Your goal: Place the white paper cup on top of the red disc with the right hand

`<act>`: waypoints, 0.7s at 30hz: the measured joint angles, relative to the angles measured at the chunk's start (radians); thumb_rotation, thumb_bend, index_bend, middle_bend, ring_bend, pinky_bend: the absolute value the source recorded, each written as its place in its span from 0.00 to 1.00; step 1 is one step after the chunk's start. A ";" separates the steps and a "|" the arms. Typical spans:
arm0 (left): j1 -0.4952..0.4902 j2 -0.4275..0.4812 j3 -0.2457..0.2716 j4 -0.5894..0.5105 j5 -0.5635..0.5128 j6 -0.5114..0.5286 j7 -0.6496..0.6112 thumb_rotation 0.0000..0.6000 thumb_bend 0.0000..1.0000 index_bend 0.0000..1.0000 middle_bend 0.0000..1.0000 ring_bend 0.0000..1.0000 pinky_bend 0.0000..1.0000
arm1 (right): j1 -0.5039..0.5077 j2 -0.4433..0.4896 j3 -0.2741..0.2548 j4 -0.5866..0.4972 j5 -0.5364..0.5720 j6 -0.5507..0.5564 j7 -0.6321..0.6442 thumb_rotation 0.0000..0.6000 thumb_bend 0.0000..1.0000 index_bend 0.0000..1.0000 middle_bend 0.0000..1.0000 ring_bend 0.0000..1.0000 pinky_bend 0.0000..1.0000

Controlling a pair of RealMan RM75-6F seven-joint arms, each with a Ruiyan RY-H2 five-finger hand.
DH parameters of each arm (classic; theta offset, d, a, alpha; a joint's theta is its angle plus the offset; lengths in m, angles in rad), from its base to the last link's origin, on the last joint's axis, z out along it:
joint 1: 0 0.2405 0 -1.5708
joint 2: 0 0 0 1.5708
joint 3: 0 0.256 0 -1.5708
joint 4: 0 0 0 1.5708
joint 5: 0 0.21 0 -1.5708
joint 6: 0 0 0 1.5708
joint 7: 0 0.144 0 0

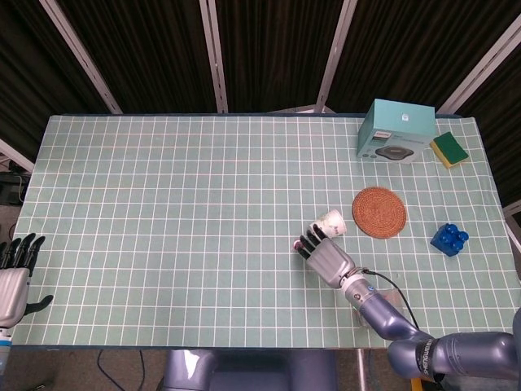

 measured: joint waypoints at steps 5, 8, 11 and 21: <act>0.000 0.001 0.002 -0.001 0.004 0.003 -0.001 1.00 0.00 0.00 0.00 0.00 0.00 | 0.022 -0.037 -0.022 0.058 -0.035 0.033 -0.039 1.00 0.11 0.00 0.00 0.00 0.02; 0.000 0.001 0.001 0.000 0.003 0.002 -0.005 1.00 0.00 0.00 0.00 0.00 0.00 | 0.024 -0.057 -0.032 0.105 -0.092 0.048 -0.043 1.00 0.11 0.00 0.00 0.00 0.02; -0.002 0.000 0.001 0.002 0.001 -0.001 -0.004 1.00 0.00 0.00 0.00 0.00 0.00 | 0.026 -0.077 -0.042 0.162 -0.165 0.056 -0.034 1.00 0.11 0.00 0.00 0.00 0.03; -0.002 0.001 0.001 0.001 -0.004 0.000 -0.003 1.00 0.00 0.00 0.00 0.00 0.00 | 0.043 -0.157 -0.054 0.384 -0.320 0.034 0.007 1.00 0.11 0.00 0.00 0.00 0.04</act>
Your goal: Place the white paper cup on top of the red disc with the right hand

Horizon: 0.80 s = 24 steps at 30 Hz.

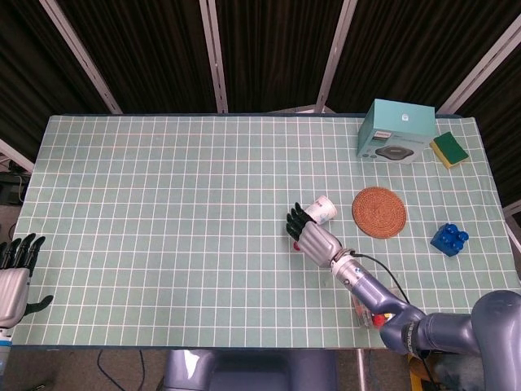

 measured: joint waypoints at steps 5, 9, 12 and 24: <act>-0.003 0.000 -0.001 0.002 -0.006 -0.006 0.000 1.00 0.00 0.00 0.00 0.00 0.00 | 0.006 -0.043 0.011 0.089 -0.013 -0.022 0.001 1.00 0.11 0.00 0.00 0.00 0.06; -0.005 0.003 -0.001 0.002 -0.009 -0.010 -0.003 1.00 0.00 0.00 0.00 0.00 0.00 | 0.006 -0.066 0.020 0.133 -0.010 -0.040 0.001 1.00 0.12 0.00 0.00 0.00 0.10; -0.005 0.005 -0.001 0.000 -0.010 -0.012 -0.009 1.00 0.00 0.00 0.00 0.00 0.00 | 0.004 -0.080 0.021 0.160 -0.008 -0.052 0.002 1.00 0.13 0.00 0.00 0.00 0.14; -0.006 0.008 0.003 -0.003 -0.007 -0.013 -0.012 1.00 0.00 0.00 0.00 0.00 0.00 | -0.015 -0.126 0.004 0.263 -0.091 -0.048 0.038 1.00 0.38 0.20 0.40 0.22 0.47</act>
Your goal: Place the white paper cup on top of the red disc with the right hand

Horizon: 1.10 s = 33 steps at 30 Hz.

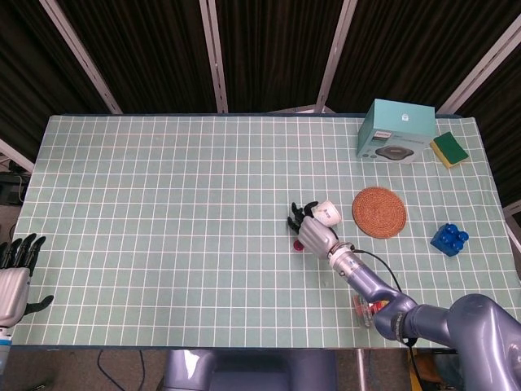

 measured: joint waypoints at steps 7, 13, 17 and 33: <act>-0.005 -0.003 -0.001 0.003 -0.010 -0.010 0.004 1.00 0.00 0.00 0.00 0.00 0.00 | -0.007 -0.007 -0.008 0.052 -0.123 0.032 0.167 1.00 0.46 0.25 0.47 0.31 0.55; -0.005 -0.002 0.000 0.001 -0.010 -0.010 0.004 1.00 0.00 0.00 0.00 0.00 0.00 | -0.017 -0.004 -0.001 0.093 -0.228 0.105 0.375 1.00 0.46 0.25 0.47 0.31 0.56; -0.005 0.000 0.003 -0.002 -0.006 -0.010 0.001 1.00 0.00 0.00 0.00 0.00 0.00 | -0.032 0.006 0.029 0.080 -0.245 0.153 0.536 1.00 0.46 0.25 0.47 0.30 0.55; -0.006 0.011 0.012 -0.014 0.004 -0.018 -0.008 1.00 0.00 0.00 0.00 0.00 0.00 | -0.093 0.076 0.247 -0.255 0.081 0.011 1.077 1.00 0.45 0.25 0.47 0.30 0.50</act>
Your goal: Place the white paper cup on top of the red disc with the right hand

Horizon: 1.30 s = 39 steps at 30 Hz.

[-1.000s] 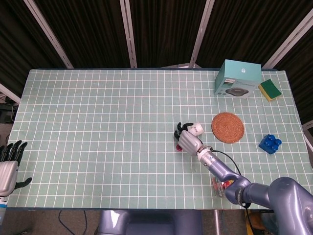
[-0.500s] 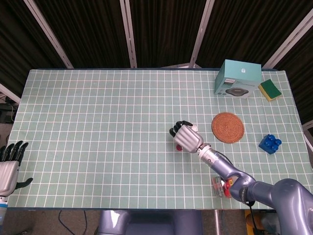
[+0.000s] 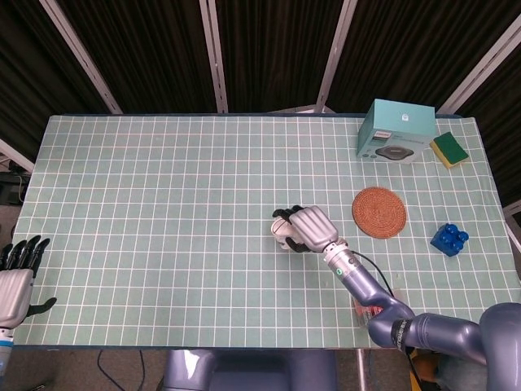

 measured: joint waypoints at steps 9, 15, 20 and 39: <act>-0.001 0.002 -0.002 0.001 -0.005 0.000 -0.004 1.00 0.00 0.00 0.00 0.00 0.00 | 0.005 -0.057 0.035 0.031 0.052 -0.029 -0.034 1.00 0.45 0.25 0.47 0.29 0.49; -0.003 0.000 -0.002 0.004 -0.007 -0.005 -0.004 1.00 0.00 0.00 0.00 0.00 0.00 | -0.004 -0.074 0.041 0.063 0.044 -0.022 -0.024 1.00 0.45 0.25 0.45 0.28 0.48; -0.002 0.000 -0.002 0.002 -0.007 -0.001 -0.003 1.00 0.00 0.00 0.00 0.00 0.00 | -0.012 -0.079 0.043 0.082 0.035 -0.030 -0.003 1.00 0.45 0.21 0.36 0.18 0.44; 0.000 0.003 0.003 -0.007 0.000 0.002 -0.001 1.00 0.00 0.00 0.00 0.00 0.00 | -0.048 0.038 0.019 -0.026 0.024 -0.136 0.090 1.00 0.42 0.00 0.00 0.00 0.14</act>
